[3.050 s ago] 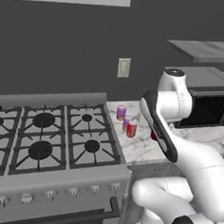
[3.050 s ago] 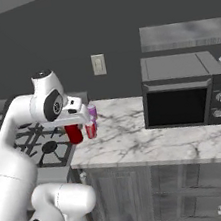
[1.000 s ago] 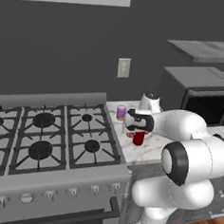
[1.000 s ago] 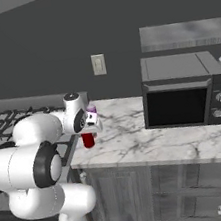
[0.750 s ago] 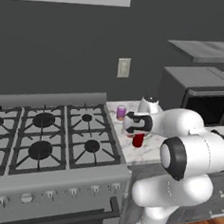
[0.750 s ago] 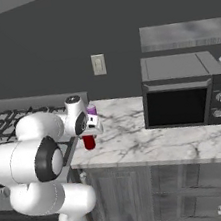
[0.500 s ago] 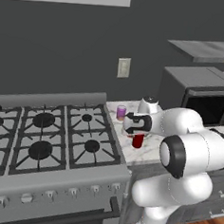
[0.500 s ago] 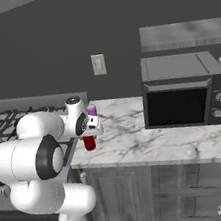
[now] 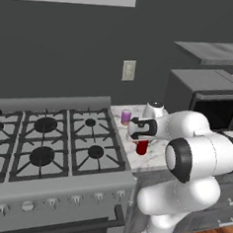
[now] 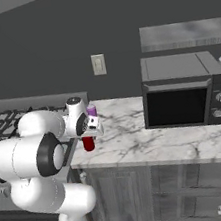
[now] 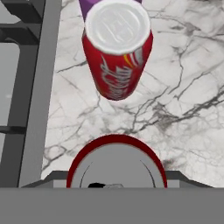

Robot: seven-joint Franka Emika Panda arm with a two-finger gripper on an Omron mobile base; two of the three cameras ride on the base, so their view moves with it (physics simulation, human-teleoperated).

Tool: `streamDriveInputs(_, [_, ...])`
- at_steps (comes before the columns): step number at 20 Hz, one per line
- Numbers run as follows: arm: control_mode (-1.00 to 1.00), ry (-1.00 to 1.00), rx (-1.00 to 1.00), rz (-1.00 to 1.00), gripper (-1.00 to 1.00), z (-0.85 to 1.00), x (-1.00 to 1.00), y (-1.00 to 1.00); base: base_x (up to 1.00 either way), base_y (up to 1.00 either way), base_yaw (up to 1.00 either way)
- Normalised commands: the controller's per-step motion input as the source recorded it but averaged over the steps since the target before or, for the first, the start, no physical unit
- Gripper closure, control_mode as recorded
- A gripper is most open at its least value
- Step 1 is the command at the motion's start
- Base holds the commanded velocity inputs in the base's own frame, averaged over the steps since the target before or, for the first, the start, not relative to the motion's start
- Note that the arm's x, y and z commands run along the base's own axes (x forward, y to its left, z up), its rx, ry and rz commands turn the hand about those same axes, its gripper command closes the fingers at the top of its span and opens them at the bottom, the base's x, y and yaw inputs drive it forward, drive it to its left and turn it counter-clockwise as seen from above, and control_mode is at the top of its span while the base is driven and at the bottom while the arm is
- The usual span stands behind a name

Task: Four empty soda cans are scattered around the kitchen. Gather all the cans and cluster them next to the stove for recycling.

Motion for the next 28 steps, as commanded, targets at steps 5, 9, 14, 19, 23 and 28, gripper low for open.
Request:
streamDriveInputs(5, [-1.0, 0.0, 0.0, 0.0, -1.0, -0.01, 0.0, 0.0, 0.0, 0.0, 0.0])
streamDriveInputs(9, [-1.0, 0.0, 0.0, 0.0, -1.0, 0.06, 0.0, 0.0, 0.0, 0.0, 0.0])
streamDriveInputs(14, [-1.0, 0.0, 0.0, 0.0, -1.0, 0.59, -0.06, 0.0, 0.0, 0.0, 0.0])
streamDriveInputs(19, [-1.0, 0.0, 0.0, 0.0, -1.0, 0.67, -0.37, 0.0, 0.0, 0.0, 0.0])
streamDriveInputs(23, [-1.0, 0.0, 0.0, 0.0, -1.0, 0.46, -0.7, -0.05, 0.0, 0.0, 0.0])
streamDriveInputs(28, [-1.0, 0.0, 0.0, 0.0, -1.0, 0.33, -0.89, -0.09, 0.0, 0.0, 0.0])
